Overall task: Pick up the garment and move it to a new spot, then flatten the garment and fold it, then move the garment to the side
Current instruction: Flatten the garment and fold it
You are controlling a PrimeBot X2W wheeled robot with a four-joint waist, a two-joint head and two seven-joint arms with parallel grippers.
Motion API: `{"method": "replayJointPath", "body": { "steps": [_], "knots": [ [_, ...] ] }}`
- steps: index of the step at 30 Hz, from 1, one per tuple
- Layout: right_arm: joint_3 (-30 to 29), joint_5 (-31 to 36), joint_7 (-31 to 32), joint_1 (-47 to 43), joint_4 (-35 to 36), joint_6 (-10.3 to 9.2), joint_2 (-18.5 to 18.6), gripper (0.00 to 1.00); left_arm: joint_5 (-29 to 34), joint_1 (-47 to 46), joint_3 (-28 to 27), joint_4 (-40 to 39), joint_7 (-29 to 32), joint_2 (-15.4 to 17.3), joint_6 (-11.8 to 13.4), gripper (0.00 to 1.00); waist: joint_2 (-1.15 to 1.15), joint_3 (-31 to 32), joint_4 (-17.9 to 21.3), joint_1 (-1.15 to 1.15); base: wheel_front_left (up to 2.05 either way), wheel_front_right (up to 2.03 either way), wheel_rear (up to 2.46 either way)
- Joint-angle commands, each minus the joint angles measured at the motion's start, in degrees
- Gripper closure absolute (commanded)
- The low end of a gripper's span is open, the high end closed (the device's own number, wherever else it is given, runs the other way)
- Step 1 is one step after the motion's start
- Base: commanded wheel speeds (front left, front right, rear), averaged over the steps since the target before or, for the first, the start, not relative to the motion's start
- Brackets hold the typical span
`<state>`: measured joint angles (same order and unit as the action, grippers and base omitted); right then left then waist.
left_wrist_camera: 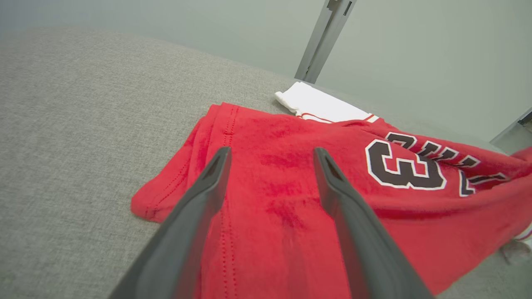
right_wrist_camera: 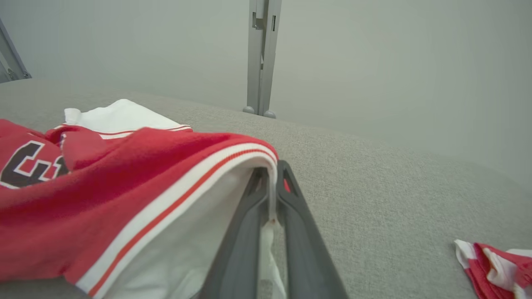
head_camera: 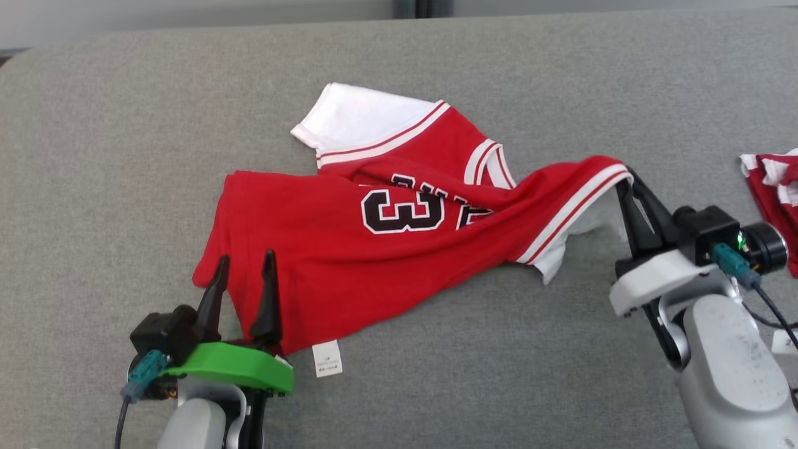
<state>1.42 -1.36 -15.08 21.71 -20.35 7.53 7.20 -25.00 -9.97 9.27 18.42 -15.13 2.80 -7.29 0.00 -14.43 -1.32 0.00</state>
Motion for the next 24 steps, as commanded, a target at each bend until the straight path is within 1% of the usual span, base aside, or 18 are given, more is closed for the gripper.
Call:
{"method": "replayJointPath", "body": {
  "steps": [1, 4, 5, 6, 8, 9, 10, 13, 15, 18, 24],
  "knots": [
    [-0.1, 1.3, -0.1, 3.1, -1.7, -0.09, 0.8, 0.92, -0.4, -1.9, 0.2, -0.5, 0.0, 0.3, -0.2, 0.00, 0.00, -6.2, -4.2, 0.00, 0.00, 0.00, 0.00],
    [-0.5, 2.8, -0.1, 7.8, -6.1, -0.09, 1.1, 0.90, -0.4, -3.6, 0.9, -0.6, 0.0, 0.2, -0.2, 0.00, 0.00, -8.4, -5.0, 0.00, 0.00, 0.00, 0.00],
    [-0.9, 2.8, -0.1, 9.8, -7.7, -0.09, 0.9, 0.87, -0.4, -4.3, 1.2, -0.5, 0.0, 0.2, -0.2, 0.00, 0.00, -9.1, -5.3, 0.00, 0.00, 0.00, 0.00],
    [-1.3, 3.2, -0.1, 11.5, -8.9, -0.09, 0.8, 0.84, -0.3, -4.8, 1.4, -0.5, 0.0, 0.2, -0.2, 0.00, 0.00, -9.7, -5.5, 0.00, 0.00, 0.00, 0.00],
    [-2.1, 4.1, -0.1, 14.3, -11.9, -0.09, 0.7, 0.66, -0.4, -5.9, 1.8, -0.6, 0.0, 0.2, -0.3, 0.00, 0.00, -10.7, -5.9, 0.00, 0.00, 0.00, 0.00],
    [-2.5, 4.7, -0.1, 15.9, -13.4, -0.09, 0.5, 0.09, -0.5, -6.3, 2.0, -0.6, 0.0, 0.2, -0.3, 0.00, 0.00, -11.2, -6.1, 0.00, 0.00, 0.00, 0.00],
    [-2.9, 5.1, -0.1, 17.1, -14.4, -0.09, 0.5, 0.00, -0.4, -6.7, 2.1, -0.6, 0.0, 0.2, -0.3, 0.00, 0.00, -11.5, -6.3, 0.00, 0.00, 0.00, 0.00],
    [-4.4, 6.7, -0.1, 20.0, -17.7, -0.09, 0.0, 0.00, -0.3, -7.6, 2.5, -0.4, 0.0, 0.2, -0.3, 0.00, 0.00, -12.0, -6.5, 0.00, 0.00, 0.00, 0.00],
    [-5.4, 7.2, -0.1, 20.9, -18.2, -0.09, -0.5, 0.00, -0.2, -7.8, 2.4, -0.3, 0.0, 0.2, -0.3, 0.00, 0.00, -11.8, -6.4, 0.00, 0.00, 0.00, 0.00],
    [-6.1, 7.0, -0.1, 19.7, -17.1, -0.09, -1.2, 0.00, 0.0, -7.3, 1.8, -0.2, 0.0, 0.2, -0.3, 0.00, 0.00, -11.0, -5.9, 0.00, 0.00, 0.00, 0.00],
    [-8.1, 3.8, -0.1, 14.4, -12.0, -0.09, -1.7, 0.00, 0.5, -5.6, 0.9, -0.2, 0.0, 0.2, -0.3, 0.00, 0.00, -8.9, -4.8, 0.00, 0.00, 0.00, 0.00]
  ]
}}
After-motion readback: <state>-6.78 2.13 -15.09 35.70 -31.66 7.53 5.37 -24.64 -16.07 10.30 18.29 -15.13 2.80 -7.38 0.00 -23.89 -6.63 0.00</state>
